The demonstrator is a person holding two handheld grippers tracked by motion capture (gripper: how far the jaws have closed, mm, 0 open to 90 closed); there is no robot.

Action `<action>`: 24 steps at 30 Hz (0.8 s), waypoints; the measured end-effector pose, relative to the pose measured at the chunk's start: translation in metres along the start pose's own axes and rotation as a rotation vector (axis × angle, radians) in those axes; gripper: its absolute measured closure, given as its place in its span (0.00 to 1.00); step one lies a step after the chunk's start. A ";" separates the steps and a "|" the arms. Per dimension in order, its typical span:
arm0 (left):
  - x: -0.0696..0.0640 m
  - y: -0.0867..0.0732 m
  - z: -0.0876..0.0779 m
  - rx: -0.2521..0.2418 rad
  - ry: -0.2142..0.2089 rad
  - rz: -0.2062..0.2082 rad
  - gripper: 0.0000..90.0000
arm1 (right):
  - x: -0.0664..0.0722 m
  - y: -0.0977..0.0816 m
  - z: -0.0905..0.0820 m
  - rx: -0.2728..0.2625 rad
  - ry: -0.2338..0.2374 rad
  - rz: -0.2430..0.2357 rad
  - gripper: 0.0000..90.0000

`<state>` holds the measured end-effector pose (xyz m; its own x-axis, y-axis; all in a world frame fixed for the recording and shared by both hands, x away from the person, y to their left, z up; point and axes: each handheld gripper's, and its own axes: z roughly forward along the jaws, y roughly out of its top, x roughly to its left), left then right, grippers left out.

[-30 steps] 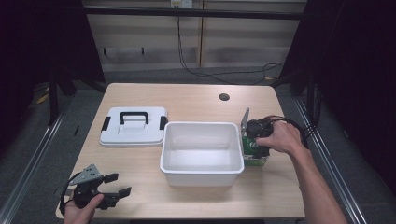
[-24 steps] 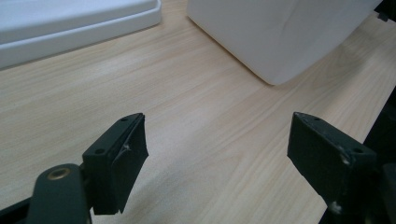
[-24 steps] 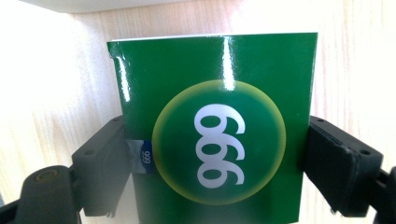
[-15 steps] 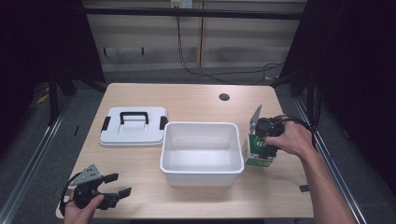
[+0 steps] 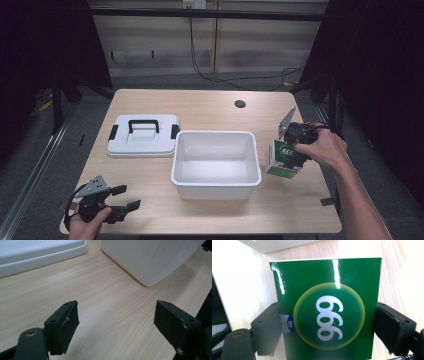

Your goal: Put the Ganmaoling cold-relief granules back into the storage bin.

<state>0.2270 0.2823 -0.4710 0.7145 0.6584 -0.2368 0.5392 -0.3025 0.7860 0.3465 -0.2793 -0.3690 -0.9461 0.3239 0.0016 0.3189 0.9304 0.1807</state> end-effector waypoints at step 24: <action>0.000 -0.002 -0.003 -0.001 0.007 -0.003 0.22 | 0.009 -0.013 -0.051 -0.204 0.023 0.007 0.17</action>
<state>0.2249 0.2848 -0.4708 0.7099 0.6640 -0.2350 0.5408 -0.3000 0.7858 0.3304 -0.2973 -0.3214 -0.9456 0.3242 0.0256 0.3096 0.8732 0.3764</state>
